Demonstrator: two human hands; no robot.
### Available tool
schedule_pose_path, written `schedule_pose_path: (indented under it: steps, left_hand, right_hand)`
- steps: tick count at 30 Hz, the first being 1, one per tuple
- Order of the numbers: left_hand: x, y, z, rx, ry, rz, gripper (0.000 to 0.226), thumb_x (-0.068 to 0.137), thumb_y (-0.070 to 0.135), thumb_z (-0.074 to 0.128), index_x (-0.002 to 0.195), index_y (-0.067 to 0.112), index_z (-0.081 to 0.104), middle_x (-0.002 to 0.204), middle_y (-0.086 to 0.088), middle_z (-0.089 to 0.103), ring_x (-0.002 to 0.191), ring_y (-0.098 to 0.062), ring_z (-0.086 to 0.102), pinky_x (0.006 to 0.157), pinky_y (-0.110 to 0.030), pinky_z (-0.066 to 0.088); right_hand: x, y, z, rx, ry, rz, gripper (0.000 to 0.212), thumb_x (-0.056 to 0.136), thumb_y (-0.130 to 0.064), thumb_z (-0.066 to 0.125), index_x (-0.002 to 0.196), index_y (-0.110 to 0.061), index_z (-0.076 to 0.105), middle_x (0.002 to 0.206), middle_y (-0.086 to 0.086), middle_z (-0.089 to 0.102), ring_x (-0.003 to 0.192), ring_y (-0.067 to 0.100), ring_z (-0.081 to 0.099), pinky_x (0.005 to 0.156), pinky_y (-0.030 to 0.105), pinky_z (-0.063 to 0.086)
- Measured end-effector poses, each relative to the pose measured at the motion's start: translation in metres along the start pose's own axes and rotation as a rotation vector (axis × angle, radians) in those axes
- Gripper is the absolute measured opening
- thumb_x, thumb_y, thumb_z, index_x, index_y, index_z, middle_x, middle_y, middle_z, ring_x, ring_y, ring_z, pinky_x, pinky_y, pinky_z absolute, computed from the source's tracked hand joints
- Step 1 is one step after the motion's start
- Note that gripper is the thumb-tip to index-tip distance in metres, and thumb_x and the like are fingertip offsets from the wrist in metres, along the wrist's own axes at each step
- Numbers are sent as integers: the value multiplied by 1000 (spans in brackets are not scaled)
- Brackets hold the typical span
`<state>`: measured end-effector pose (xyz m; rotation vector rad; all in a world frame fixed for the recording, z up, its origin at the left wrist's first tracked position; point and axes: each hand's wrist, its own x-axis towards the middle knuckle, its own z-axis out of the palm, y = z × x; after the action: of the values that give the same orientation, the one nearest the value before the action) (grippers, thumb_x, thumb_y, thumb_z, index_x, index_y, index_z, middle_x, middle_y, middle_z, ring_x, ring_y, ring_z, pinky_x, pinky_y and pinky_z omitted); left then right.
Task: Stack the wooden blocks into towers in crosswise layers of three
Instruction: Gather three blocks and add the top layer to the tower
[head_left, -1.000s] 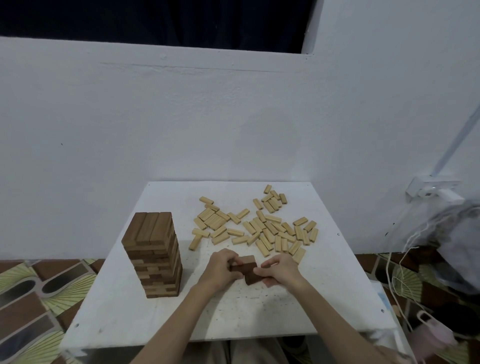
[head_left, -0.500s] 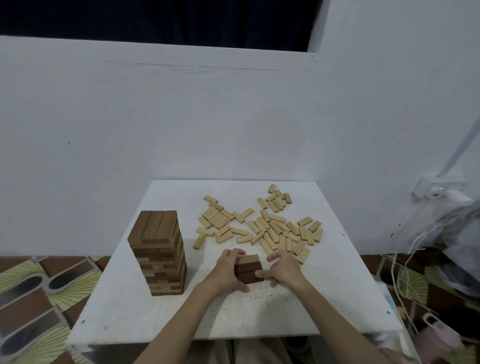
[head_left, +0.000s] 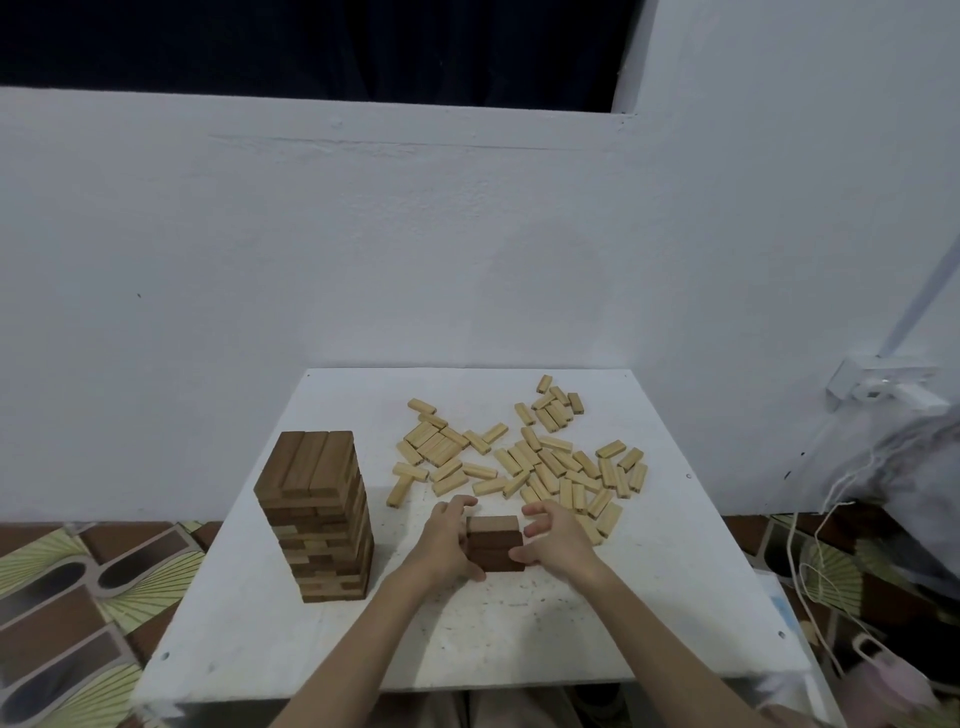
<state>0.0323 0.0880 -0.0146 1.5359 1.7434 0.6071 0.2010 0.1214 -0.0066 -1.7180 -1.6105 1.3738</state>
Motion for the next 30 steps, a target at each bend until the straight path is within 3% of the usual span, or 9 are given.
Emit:
schedule_pose_path:
  steps: [10, 16, 20, 30]
  left_hand:
    - [-2, -1, -2, -115, 14, -51, 86, 62, -4, 80, 134, 15, 38, 111, 1, 46, 86, -12, 52, 75, -24, 51]
    - [-3, -2, -4, -206, 30, -74, 82, 61, -7, 79, 131, 13, 40, 111, -2, 48, 85, -14, 51, 67, -19, 49]
    - [-3, -2, -5, -266, 47, -118, 76, 61, -8, 80, 124, 12, 43, 99, 0, 51, 76, -9, 50, 62, -16, 48]
    - [-6, -1, -5, -280, 42, -145, 68, 65, -6, 79, 120, 12, 43, 92, 0, 52, 75, -10, 50, 63, -17, 48]
  right_hand:
    - [2, 7, 6, 67, 70, -13, 52, 74, 8, 70, 118, -14, 54, 97, 1, 60, 98, 22, 60, 74, 29, 52]
    - [5, 9, 8, 111, 92, -31, 48, 72, 8, 71, 111, -14, 56, 93, 1, 63, 92, 21, 64, 80, 37, 57]
    - [5, 11, 10, 147, 149, -36, 42, 73, 7, 73, 105, -14, 56, 87, 4, 64, 88, 22, 64, 82, 41, 56]
    - [8, 13, 13, 177, 190, -26, 36, 75, 8, 72, 101, -12, 57, 86, 7, 65, 85, 23, 65, 78, 42, 58]
